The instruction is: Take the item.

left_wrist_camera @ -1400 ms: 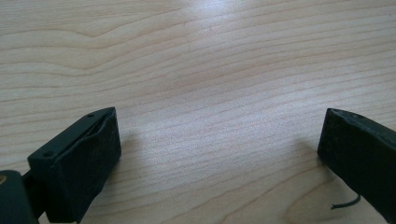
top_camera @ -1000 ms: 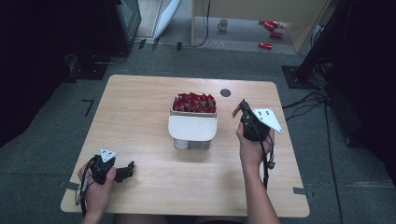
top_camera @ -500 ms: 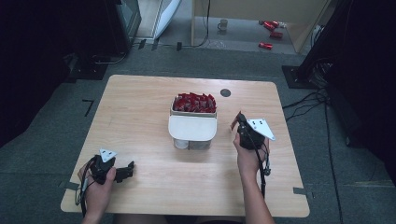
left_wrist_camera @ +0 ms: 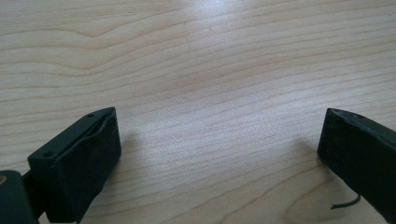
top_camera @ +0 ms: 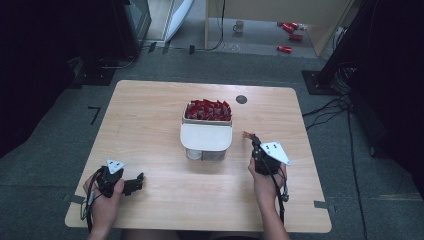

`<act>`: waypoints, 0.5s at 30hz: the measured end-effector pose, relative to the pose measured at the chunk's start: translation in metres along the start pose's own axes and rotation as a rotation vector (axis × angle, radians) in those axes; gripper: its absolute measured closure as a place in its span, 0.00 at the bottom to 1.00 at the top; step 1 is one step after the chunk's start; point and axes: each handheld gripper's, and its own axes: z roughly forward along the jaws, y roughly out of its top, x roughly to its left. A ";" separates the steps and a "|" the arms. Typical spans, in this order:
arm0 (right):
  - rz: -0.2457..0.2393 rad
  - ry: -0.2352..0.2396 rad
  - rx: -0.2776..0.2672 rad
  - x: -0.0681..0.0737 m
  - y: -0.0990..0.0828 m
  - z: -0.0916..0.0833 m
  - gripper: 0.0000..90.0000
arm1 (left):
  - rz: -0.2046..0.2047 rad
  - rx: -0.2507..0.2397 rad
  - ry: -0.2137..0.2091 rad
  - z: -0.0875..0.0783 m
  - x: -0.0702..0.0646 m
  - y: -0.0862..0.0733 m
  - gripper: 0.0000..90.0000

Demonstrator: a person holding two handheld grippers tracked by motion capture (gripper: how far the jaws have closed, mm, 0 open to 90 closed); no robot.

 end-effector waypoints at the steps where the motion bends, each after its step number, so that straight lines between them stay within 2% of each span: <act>1: -0.002 0.003 0.015 0.001 -0.005 -0.001 1.00 | 0.000 0.000 0.000 0.000 0.000 0.000 0.00; 4: -0.018 0.013 0.060 0.005 -0.019 -0.003 1.00 | 0.000 0.000 0.000 0.000 0.000 0.000 0.00; 8: -0.005 0.026 0.114 0.006 -0.033 -0.002 1.00 | 0.000 0.000 0.000 0.000 0.000 0.000 0.00; 15: 0.023 0.068 0.195 0.005 -0.043 0.001 0.98 | 0.000 0.000 0.000 0.000 0.000 0.000 0.00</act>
